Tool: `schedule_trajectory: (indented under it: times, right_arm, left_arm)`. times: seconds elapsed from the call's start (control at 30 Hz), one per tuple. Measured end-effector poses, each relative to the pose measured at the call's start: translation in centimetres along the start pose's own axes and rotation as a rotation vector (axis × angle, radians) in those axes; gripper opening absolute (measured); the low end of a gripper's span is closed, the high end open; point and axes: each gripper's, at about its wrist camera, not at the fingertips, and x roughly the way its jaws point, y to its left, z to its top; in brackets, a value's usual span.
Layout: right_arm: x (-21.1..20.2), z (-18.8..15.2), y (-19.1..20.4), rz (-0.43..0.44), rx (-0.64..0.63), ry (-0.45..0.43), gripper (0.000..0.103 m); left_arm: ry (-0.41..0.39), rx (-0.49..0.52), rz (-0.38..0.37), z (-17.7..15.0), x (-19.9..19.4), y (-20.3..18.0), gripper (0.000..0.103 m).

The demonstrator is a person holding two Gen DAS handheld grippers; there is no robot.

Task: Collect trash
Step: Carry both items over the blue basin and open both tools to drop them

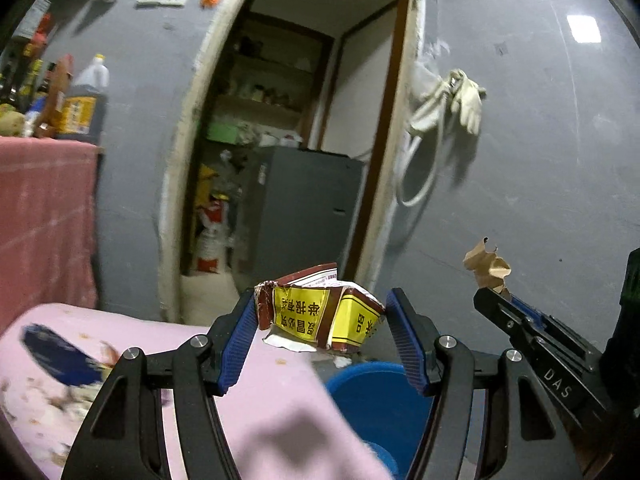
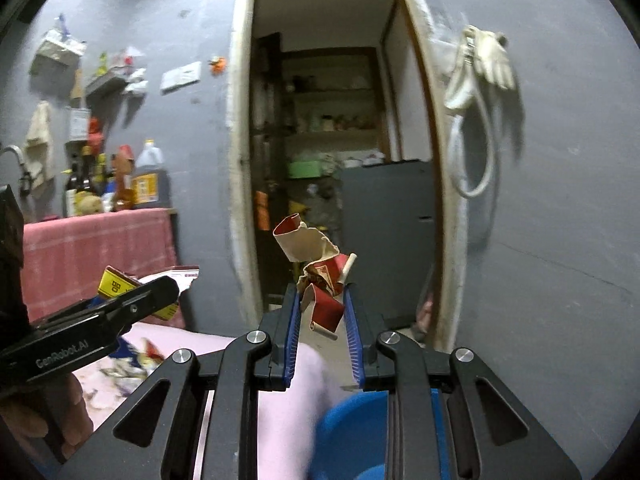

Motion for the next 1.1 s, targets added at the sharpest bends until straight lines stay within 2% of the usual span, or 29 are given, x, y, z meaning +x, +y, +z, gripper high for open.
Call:
schedule_trajectory:
  times: [0.2, 0.4, 0.47, 0.53, 0.67, 0.73, 0.83, 0.97, 1.1]
  right_arm:
    - [1.0, -1.5, -4.1, -0.06, 0.074, 0.06, 0.021]
    - [2.3, -3.5, -6.9, -0.106, 0.131, 0.139, 0.021]
    - [2.8, -4.2, -7.8, -0.118, 0.154, 0.169, 0.025]
    - [3.3, -4.9, -8.5, -0.131, 0.178, 0.201, 0.033]
    - [4.0, -6.0, -9.7, -0.151, 0.219, 0.252, 0.034]
    - [4.2, -6.4, -10.1, -0.157, 0.231, 0.267, 0.039]
    - [4.0, -6.5, -10.5, -0.164, 0.247, 0.268, 0.048]
    - [3.6, -6.3, -10.7, -0.171, 0.263, 0.257, 0.051]
    - [3.4, -6.1, -10.8, -0.177, 0.264, 0.249, 0.054]
  left_arm:
    - [0.105, -0.014, -0.046, -1.3, 4.5, -1.8, 0.059]
    - [0.249, -0.027, -0.083, -2.9, 9.5, -3.0, 0.059]
    - [0.29, -0.047, -0.091, -3.7, 10.7, -3.0, 0.059]
    - [0.323, -0.071, -0.1, -4.4, 11.7, -2.9, 0.059]
    - [0.408, -0.102, -0.11, -5.6, 14.1, -2.7, 0.059]
    - [0.442, -0.113, -0.107, -6.1, 14.7, -2.7, 0.06]
    - [0.472, -0.119, -0.098, -6.5, 15.2, -2.6, 0.06]
    - [0.465, -0.125, -0.095, -6.5, 15.1, -2.4, 0.068]
    - [0.458, -0.116, -0.084, -6.8, 14.6, -2.3, 0.068]
